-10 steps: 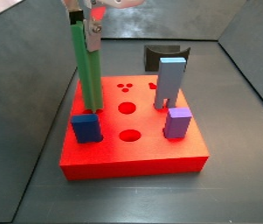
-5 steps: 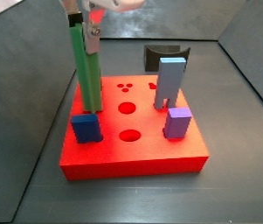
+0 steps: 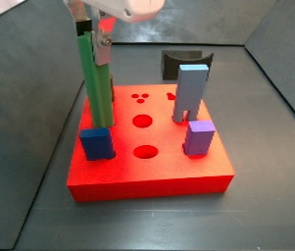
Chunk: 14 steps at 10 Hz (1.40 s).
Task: Pick up the star object. Move up. Move to above the board. Insert the star object.
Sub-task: Insert the star object.
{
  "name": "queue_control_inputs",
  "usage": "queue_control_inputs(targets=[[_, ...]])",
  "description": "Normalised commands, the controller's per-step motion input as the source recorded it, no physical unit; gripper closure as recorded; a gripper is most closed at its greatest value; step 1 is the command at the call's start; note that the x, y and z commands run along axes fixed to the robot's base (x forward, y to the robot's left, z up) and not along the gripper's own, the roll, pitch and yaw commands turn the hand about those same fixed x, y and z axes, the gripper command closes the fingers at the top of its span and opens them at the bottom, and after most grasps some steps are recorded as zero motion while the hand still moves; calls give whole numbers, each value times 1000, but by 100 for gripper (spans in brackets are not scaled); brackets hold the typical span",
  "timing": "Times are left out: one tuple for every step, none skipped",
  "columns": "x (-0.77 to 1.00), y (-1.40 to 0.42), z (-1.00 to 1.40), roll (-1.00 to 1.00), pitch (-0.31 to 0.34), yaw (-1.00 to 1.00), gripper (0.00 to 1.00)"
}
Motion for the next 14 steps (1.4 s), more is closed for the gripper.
queue_control_inputs(targets=[[0, 0, -131, 0, -14, 0, 100], [0, 0, -174, 24, 0, 0, 100], [66, -9, -263, 7, -54, 0, 100], [169, 0, -351, 31, -31, 0, 100], [174, 0, -277, 57, -6, -14, 100], [134, -31, -534, 149, -90, -14, 100], [0, -34, -763, 243, -119, 0, 100], [0, 0, -851, 246, -51, 77, 100], [11, 163, -894, 163, -11, 186, 100], [111, 329, -660, 73, 0, 231, 100], [66, 346, -423, 64, 0, 120, 100], [0, 354, -269, 33, 0, 54, 100], [0, 271, -280, 23, 0, 34, 100], [0, 0, 0, 4, -3, 0, 100]])
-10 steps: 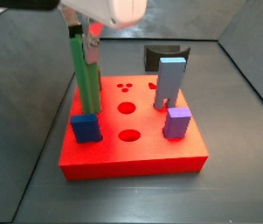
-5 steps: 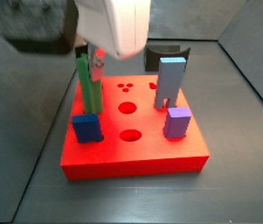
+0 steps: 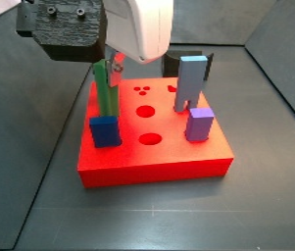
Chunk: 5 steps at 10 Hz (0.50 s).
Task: Pick up the star object. Move up. Move to above the board. Insert the star object.
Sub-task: Insert the star object.
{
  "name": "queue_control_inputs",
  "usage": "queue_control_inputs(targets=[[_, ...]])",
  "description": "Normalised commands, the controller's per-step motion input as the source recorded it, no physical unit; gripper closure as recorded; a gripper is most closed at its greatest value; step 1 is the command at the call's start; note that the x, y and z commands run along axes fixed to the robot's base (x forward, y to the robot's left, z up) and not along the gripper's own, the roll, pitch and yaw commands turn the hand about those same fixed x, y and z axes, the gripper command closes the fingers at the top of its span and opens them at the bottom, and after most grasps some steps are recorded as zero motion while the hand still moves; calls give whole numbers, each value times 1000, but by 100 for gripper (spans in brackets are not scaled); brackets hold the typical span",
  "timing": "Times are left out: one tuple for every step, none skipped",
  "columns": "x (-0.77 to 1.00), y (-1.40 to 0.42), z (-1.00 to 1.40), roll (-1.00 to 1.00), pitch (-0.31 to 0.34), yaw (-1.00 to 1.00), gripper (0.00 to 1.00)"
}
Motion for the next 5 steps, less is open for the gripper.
queue_control_inputs(targets=[[0, 0, 0, 0, -6, 0, 100], [0, 0, 0, 0, -4, 0, 100], [0, 0, 0, -4, 0, 0, 100], [149, 146, -754, 130, 0, 0, 100], [80, 20, -889, 249, 0, -20, 100]])
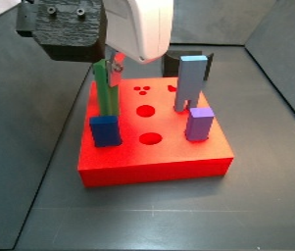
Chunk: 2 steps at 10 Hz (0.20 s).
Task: Pick up the star object. Move up. Move to above the board. Insert the star object.
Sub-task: Insert the star object.
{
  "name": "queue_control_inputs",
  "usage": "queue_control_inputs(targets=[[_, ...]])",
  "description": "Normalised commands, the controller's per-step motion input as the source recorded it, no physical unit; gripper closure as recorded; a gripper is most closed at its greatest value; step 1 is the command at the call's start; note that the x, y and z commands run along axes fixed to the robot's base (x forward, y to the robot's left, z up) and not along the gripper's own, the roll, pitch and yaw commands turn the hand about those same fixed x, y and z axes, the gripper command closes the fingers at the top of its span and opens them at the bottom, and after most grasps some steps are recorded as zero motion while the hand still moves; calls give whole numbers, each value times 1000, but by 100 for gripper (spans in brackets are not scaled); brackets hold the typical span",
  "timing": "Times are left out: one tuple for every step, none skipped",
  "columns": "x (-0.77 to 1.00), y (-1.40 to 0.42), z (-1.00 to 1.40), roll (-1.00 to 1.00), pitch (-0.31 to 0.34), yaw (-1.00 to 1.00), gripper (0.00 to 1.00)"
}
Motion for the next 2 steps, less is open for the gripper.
queue_control_inputs(targets=[[0, 0, -74, 14, -59, 0, 100], [0, 0, 0, 0, 0, 0, 100]])
